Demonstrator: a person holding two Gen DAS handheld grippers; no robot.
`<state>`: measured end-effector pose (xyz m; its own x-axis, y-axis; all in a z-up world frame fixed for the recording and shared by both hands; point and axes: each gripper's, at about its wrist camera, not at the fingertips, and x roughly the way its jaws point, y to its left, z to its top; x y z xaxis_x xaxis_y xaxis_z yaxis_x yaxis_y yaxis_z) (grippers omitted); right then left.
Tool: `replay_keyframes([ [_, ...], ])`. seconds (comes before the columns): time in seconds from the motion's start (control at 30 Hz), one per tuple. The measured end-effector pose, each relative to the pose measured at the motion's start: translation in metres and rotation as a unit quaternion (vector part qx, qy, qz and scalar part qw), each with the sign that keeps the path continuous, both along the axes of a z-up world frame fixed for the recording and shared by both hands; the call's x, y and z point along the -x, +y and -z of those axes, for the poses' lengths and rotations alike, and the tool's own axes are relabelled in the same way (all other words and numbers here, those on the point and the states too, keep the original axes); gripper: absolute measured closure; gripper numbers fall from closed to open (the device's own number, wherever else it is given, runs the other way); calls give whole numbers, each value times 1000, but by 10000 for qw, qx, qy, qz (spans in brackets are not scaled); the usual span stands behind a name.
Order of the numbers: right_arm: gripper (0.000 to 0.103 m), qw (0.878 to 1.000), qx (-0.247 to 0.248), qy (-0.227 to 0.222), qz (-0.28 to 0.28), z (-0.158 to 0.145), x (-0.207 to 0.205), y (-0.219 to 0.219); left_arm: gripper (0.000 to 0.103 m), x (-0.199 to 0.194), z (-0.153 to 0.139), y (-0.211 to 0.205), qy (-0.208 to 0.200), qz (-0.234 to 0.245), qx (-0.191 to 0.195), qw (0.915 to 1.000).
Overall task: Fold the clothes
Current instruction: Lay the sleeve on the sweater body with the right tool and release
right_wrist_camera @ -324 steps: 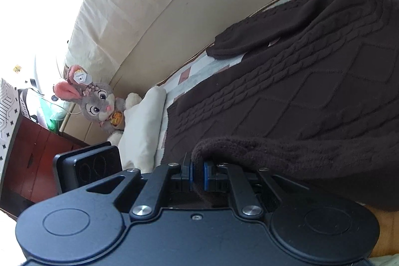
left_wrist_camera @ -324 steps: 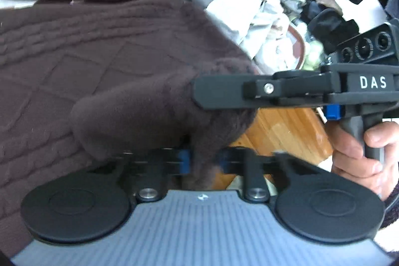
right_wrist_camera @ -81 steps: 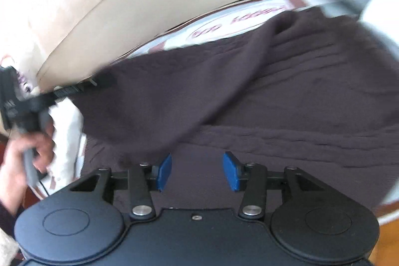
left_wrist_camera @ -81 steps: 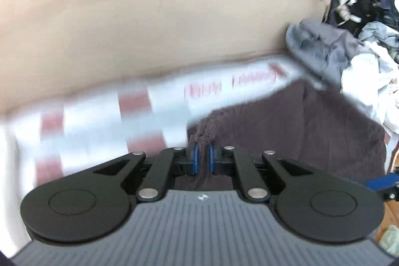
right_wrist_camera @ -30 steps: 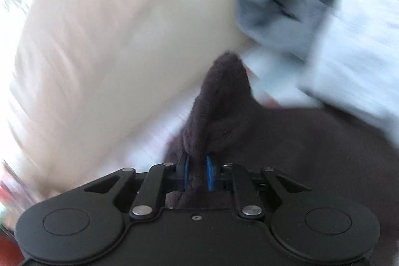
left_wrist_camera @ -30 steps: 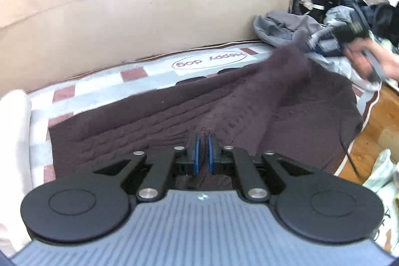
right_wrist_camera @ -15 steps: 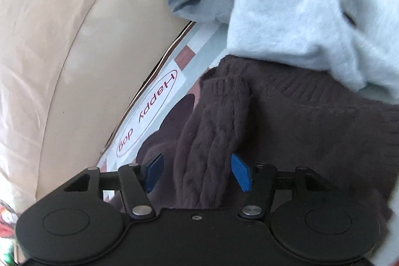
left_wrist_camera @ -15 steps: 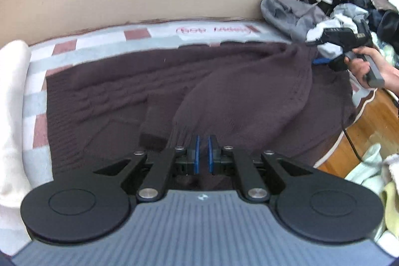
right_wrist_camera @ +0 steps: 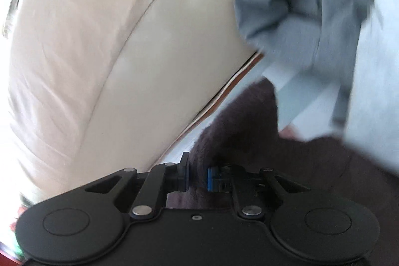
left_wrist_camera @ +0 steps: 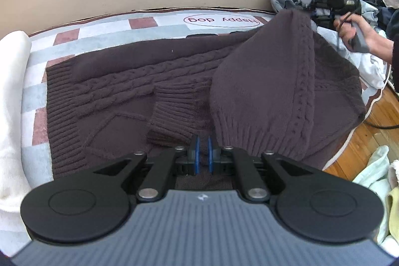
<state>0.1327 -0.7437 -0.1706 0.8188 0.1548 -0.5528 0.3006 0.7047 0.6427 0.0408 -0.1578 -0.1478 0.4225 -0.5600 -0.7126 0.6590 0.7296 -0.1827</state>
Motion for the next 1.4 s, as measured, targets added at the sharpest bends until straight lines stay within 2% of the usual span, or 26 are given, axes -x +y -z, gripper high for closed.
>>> replay_keyframes([
  [0.03, 78, 9975, 485, 503, -117, 5, -6, 5, 96, -1, -1, -1, 11, 13, -1, 10000],
  [0.07, 75, 9922, 831, 909, -191, 10, -9, 9, 96, -2, -1, -2, 23, 25, -2, 10000],
  [0.13, 58, 9881, 864, 1263, -136, 15, -1, 11, 96, -3, -2, -3, 45, 50, -4, 10000],
  [0.2, 55, 9849, 813, 1530, -54, 20, 9, 11, 96, -4, -3, -5, 66, 75, 1, 9999],
  [0.23, 52, 9884, 545, 1416, 69, 19, 22, 8, 95, -5, -5, -5, 68, 87, 34, 9999],
  [0.33, 51, 9938, -228, 1052, 290, 24, 56, 8, 92, -7, -11, -8, 125, 116, 156, 9997],
  [0.4, 51, 9932, -601, 949, 309, 25, 80, 15, 78, -13, -13, -12, 222, 126, 283, 9993],
  [0.43, 51, 9923, -751, 935, 296, 24, 92, 20, 78, -16, -14, -14, 260, 135, 352, 9990],
  [0.6, 51, 9898, -1127, 869, -28, 14, 126, 69, 79, -19, -21, -36, 226, 333, 505, 9979],
  [0.7, 51, 9918, -990, 748, -290, 2, 134, 102, 75, -26, -12, -46, 593, 339, 573, 9960],
  [0.77, 51, 9921, -968, 716, -359, 3, 135, 118, 68, -29, -1, -52, 655, 150, 370, 9971],
  [0.8, 51, 9919, -972, 723, -377, 5, 135, 125, 60, -30, 5, -56, 605, 51, 172, 9980],
  [0.87, 51, 9913, -1000, 778, -352, 12, 137, 135, 57, -29, 13, -68, 417, -52, -422, 9982],
  [0.93, 51, 9896, -1077, 903, -292, 20, 143, 138, 51, -24, 20, -81, 202, 180, -740, 9969],
  [0.97, 51, 9894, -1073, 939, -266, 22, 144, 140, 50, -24, 23, -83, 206, 216, -705, 9971],
  [1.0, 51, 9892, -1069, 974, -240, 24, 145, 141, 56, -24, 25, -86, 212, 242, -651, 9974],
  [1.03, 51, 9892, -1054, 998, -213, 25, 145, 142, 68, -24, 24, -85, 217, 225, -524, 9981],
  [1.07, 51, 9898, -1008, 993, -187, 24, 145, 141, 91, -24, 22, -84, 205, 192, -425, 9987],
  [1.13, 51, 9907, -935, 978, -126, 22, 144, 139, 92, -23, 7, -78, 12, -20, -454, 9990],
  [1.27, 51, 9919, -948, 837, 140, 14, 145, 116, 92, -17, -37, -41, -549, -986, -375, 9929],
  [1.33, 51, 9930, -696, 831, 472, 6, 143, 106, 92, -19, -31, -21, -223, -1185, -204, 9925],
  [1.4, 51, 9927, -648, 805, 629, 6, 139, 100, 92, -21, -8, -14, 289, -1136, -178, 9929],
])
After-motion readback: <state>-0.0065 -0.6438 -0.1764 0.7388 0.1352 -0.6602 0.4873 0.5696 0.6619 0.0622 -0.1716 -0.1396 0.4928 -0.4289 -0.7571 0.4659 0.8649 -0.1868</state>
